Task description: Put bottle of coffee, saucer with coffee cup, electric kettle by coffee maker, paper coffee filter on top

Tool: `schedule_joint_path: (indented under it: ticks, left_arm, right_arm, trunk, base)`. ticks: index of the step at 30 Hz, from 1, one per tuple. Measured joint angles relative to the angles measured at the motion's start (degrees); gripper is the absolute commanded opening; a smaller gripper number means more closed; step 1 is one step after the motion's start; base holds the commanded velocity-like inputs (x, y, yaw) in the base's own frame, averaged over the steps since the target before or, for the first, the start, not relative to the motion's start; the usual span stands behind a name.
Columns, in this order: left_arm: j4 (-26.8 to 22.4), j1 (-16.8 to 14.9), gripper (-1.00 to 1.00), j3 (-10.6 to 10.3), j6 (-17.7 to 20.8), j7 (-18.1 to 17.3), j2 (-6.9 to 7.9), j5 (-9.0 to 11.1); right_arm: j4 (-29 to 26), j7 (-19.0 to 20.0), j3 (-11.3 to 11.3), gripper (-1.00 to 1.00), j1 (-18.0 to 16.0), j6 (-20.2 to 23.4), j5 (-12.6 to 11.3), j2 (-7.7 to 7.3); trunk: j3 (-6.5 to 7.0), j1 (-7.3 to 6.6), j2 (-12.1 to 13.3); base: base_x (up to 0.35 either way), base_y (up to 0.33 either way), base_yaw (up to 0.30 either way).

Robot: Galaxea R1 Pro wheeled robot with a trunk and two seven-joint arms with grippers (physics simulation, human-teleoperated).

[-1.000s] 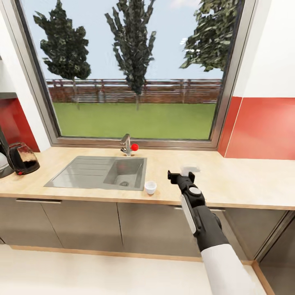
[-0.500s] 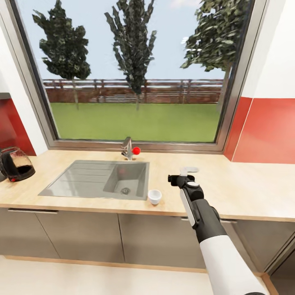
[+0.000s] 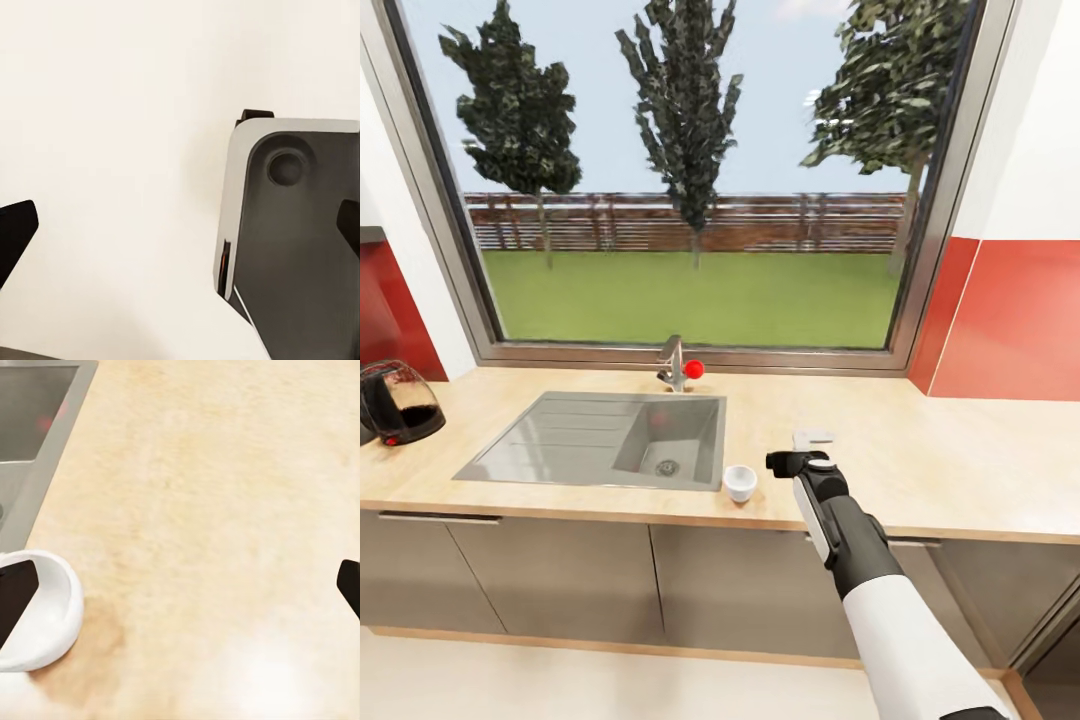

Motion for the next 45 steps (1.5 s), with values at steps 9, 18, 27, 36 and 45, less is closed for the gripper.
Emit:
schedule_joint_path:
  ticks: [9,18,27,36,45]
  left_arm:
    - [0.0,0.0,1.0,0.2,0.0,0.0,-0.12,0.0]
    - [0.1,0.1,1.0,0.3,0.0,0.1,-0.09,0.0]
    - [0.1,0.1,1.0,0.3,0.0,0.1,-0.09,0.0]
    - [0.1,0.1,1.0,0.3,0.0,0.1,-0.09,0.0]
    - [0.1,0.1,1.0,0.3,-0.1,0.1,-0.09,0.0]
  right_arm:
    - [0.2,0.0,0.0,1.0,0.0,0.0,0.1,0.0]
    - [3.1,0.0,0.1,1.0,0.0,-0.1,0.0,0.0]
    - [4.3,0.0,0.0,1.0,0.0,-0.1,0.0,0.0]
    - [7.0,0.1,0.0,1.0,0.0,-0.2,-0.1,0.0]
    - [8.0,0.1,0.0,1.0,0.0,-0.3,-0.1,0.0]
  trunk:
    - [0.0,-0.02,0.0]
    - [0.0,0.0,0.0]
    - [0.0,0.0,0.0]
    - [0.0,0.0,0.0]
    - [0.0,0.01,0.0]
  base:
    - [0.197,0.03,0.0]
    - [0.086,0.035,0.0]
    - [0.07,0.092,0.0]
    - [0.003,0.026,0.0]
    - [0.0,0.02,0.0]
